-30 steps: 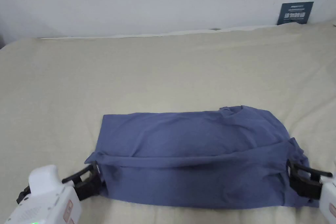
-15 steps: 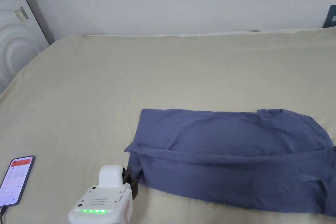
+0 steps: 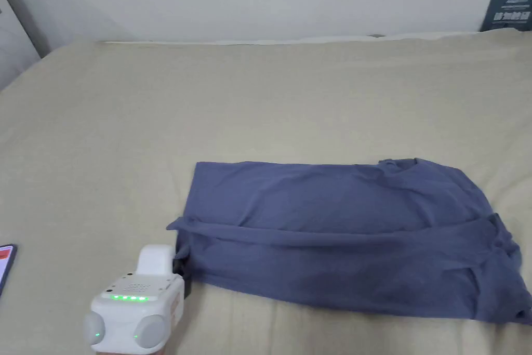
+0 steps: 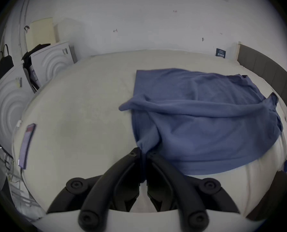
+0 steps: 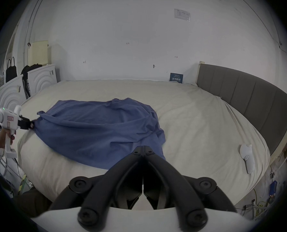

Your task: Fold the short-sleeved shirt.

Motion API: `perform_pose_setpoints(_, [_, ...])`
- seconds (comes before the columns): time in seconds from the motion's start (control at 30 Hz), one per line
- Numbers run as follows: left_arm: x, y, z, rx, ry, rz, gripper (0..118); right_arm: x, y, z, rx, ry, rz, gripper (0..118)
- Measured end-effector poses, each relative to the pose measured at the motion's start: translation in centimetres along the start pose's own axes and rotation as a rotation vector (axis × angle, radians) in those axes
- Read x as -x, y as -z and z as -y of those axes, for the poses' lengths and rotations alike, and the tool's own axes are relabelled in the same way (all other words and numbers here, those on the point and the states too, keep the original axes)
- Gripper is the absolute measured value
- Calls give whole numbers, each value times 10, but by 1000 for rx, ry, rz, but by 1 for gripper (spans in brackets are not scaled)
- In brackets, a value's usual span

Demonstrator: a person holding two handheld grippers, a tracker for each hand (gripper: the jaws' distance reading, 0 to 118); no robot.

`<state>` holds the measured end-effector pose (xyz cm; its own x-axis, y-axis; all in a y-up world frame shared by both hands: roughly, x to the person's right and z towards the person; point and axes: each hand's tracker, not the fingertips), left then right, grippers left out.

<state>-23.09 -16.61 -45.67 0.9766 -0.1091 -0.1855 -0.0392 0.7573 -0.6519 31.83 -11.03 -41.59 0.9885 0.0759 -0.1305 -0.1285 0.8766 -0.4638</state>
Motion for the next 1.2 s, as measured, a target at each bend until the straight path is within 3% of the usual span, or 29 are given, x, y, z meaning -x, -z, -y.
perform_pose_setpoints(0.07, [10, -4, -3, 34, -83, 61, 5, -4, 9, 4, 4, 3, -9, 6])
perform_pose_setpoints(0.1, [17, -8, -5, 11, -140, 92, 5, -7, 15, 8, 3, 8, -33, 26])
perform_pose_setpoints(0.17, [27, -15, -7, -3, -185, 124, 5, -15, 35, 15, 70, 2, -64, 99])
perform_pose_setpoints(0.2, [27, -19, -7, -15, -181, 124, 5, -20, 49, 18, 177, 11, -62, 100])
perform_pose_setpoints(0.4, [28, -31, -11, -17, -137, 153, 5, -54, 89, 31, 260, 207, -92, 94])
perform_pose_setpoints(0.43, [31, -32, -10, -17, -151, 157, 5, -58, 96, 31, 257, 246, -98, 86])
perform_pose_setpoints(0.5, [28, -37, -11, 3, -208, 182, 5, -55, 105, 28, 267, 224, -83, 38])
perform_pose_setpoints(0.53, [29, -37, -10, 3, -207, 178, 5, -50, 109, 28, 293, 172, -79, 17])
perform_pose_setpoints(0.57, [29, -36, -9, 15, -192, 172, 5, -42, 113, 27, 333, 131, -97, 12])
perform_pose_setpoints(0.6, [24, -39, -10, 25, -155, 151, 5, -36, 112, 25, 333, 71, -56, 10])
perform_pose_setpoints(0.67, [24, -43, -10, 26, -142, 158, 5, -29, 105, 20, 317, -25, -67, 7])
perform_pose_setpoints(0.77, [32, -53, -12, 19, -209, 202, 5, -35, 82, 9, 239, -14, 28, 6])
perform_pose_setpoints(0.83, [41, -60, -15, 34, -240, 220, 5, -39, 58, 0, 179, 20, 11, 6])
perform_pose_setpoints(0.93, [53, -78, -18, 27, -251, 240, 5, -35, 20, -13, 148, 9, 38, 6])
perform_pose_setpoints(1.0, [57, -96, -13, 19, -234, 231, 5, -34, -1, -11, 146, 48, 9, 6])
perform_pose_setpoints(1.1, [66, -113, 12, 70, -272, 257, 5, -25, -12, 13, 170, 34, 22, 6])
perform_pose_setpoints(1.2, [61, -113, 40, 127, -204, 219, 5, -22, -4, 47, 259, 70, 2, 6])
